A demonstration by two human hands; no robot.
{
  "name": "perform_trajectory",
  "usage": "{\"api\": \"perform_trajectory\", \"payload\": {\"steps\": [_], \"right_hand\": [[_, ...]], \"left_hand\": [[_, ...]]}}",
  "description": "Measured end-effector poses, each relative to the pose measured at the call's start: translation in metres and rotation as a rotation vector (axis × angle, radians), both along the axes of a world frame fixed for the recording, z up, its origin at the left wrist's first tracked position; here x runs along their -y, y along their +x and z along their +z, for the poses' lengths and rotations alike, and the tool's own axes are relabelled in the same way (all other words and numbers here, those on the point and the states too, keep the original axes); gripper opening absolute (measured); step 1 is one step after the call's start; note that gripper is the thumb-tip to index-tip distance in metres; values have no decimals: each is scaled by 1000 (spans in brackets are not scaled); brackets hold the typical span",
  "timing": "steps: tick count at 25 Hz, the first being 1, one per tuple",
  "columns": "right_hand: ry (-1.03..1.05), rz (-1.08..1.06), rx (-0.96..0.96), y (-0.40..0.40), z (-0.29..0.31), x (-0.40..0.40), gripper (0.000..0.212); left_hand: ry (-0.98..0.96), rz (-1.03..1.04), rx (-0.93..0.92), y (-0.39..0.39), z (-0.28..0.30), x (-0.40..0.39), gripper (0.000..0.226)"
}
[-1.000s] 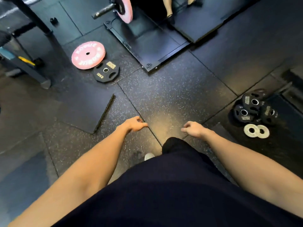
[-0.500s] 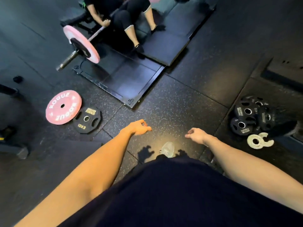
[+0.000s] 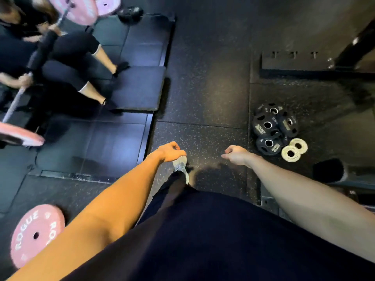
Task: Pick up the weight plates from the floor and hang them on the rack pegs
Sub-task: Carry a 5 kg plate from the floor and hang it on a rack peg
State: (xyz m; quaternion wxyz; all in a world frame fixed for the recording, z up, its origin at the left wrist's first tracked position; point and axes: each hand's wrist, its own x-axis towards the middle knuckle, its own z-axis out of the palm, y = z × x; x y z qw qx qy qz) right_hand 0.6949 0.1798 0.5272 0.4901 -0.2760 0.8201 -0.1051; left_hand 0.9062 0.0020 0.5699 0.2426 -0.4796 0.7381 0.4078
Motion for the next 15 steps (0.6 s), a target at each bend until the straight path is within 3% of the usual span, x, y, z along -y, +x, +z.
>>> {"api": "perform_trajectory", "payload": {"steps": [9, 15], "right_hand": [[9, -456, 19, -115, -1, 92, 45], [38, -781, 4, -180, 2, 74, 40]], "left_hand": [[-1, -416, -34, -208, -7, 172, 37], [33, -785, 28, -370, -6, 187, 37]]}}
